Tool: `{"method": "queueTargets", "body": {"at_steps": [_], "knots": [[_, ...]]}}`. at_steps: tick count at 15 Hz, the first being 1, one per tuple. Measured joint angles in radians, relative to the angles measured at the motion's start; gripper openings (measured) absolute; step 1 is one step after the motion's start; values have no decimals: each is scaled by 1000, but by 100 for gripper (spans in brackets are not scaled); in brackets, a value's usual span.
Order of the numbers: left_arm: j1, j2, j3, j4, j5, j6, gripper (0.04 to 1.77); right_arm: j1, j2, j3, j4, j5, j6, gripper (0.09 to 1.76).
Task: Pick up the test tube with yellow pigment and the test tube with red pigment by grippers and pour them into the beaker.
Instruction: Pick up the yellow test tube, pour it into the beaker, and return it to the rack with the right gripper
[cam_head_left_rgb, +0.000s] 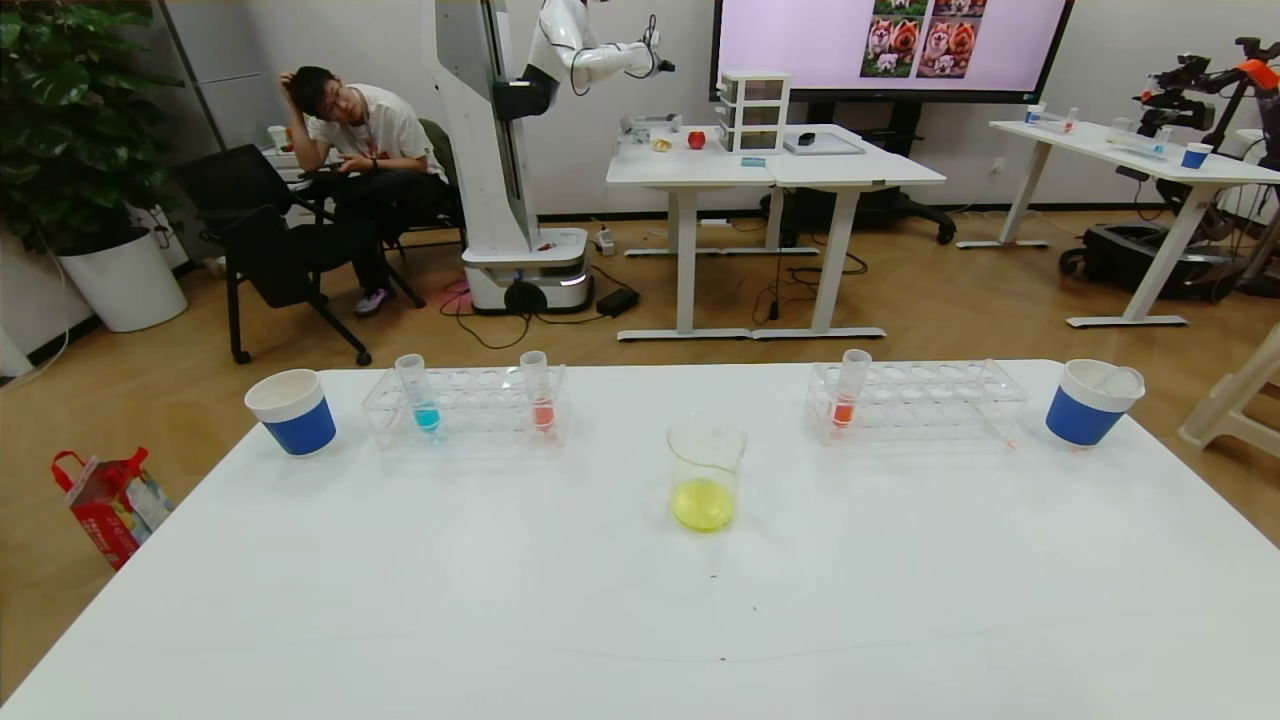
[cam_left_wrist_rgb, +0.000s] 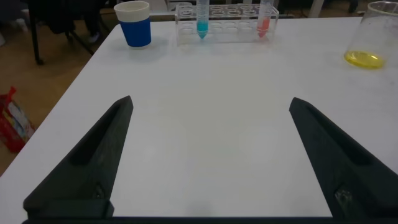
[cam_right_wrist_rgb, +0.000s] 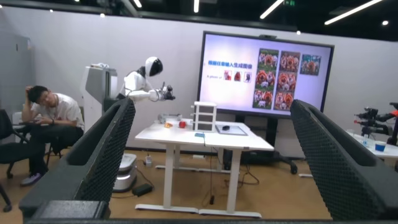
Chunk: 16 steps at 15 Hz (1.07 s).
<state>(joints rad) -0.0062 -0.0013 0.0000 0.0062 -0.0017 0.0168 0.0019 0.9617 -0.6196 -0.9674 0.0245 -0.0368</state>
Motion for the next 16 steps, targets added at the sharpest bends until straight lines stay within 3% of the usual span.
{"method": "queueTargets", "body": {"at_steps": [3, 9, 16], "knots": [[0, 0, 0, 0, 0, 0, 175, -6, -270, 135, 114, 22, -4, 174], [0, 0, 0, 0, -1, 0, 175, 9, -777, 253, 593, 82, -24, 174], [0, 0, 0, 0, -1, 0, 175, 9, -954, 561, 634, 85, -54, 174]]}}
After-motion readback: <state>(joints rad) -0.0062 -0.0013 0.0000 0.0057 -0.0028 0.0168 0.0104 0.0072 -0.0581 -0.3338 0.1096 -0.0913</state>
